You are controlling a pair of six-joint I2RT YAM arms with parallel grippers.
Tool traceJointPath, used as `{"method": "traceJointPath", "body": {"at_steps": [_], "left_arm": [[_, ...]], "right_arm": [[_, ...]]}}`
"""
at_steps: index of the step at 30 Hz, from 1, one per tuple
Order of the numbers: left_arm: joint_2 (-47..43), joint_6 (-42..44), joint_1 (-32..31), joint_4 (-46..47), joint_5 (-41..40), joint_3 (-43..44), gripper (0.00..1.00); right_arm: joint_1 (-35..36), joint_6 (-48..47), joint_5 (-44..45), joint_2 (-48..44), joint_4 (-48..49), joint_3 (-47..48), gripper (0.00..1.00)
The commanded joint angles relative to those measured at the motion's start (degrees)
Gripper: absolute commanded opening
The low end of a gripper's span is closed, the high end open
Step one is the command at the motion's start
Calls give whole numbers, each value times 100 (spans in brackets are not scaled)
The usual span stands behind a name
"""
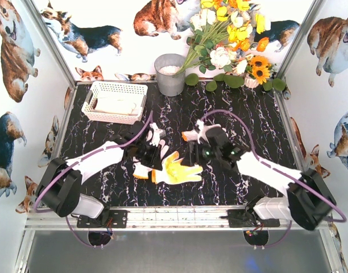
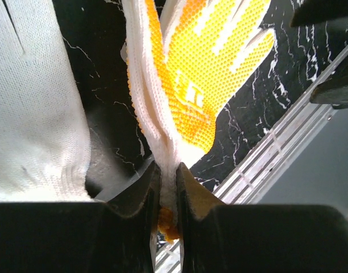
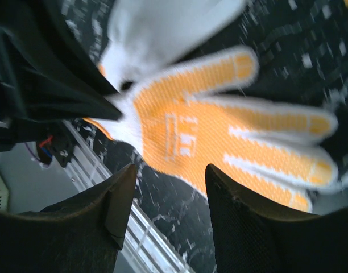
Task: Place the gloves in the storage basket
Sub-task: Pick up the glove from the center of the board.
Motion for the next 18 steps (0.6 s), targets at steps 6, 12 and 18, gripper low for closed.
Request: {"method": "traceJointPath", "body": {"at_steps": [6, 12, 18], "left_arm": [[22, 1532, 93, -516, 60, 384, 0], [39, 1551, 162, -359, 284, 297, 0], [139, 1581, 220, -339, 401, 300, 0]], "right_arm": [[-351, -423, -1573, 1302, 2111, 878, 54], [-469, -254, -2112, 2160, 3001, 1046, 54], [-469, -135, -2330, 2745, 3584, 1177, 55]]}}
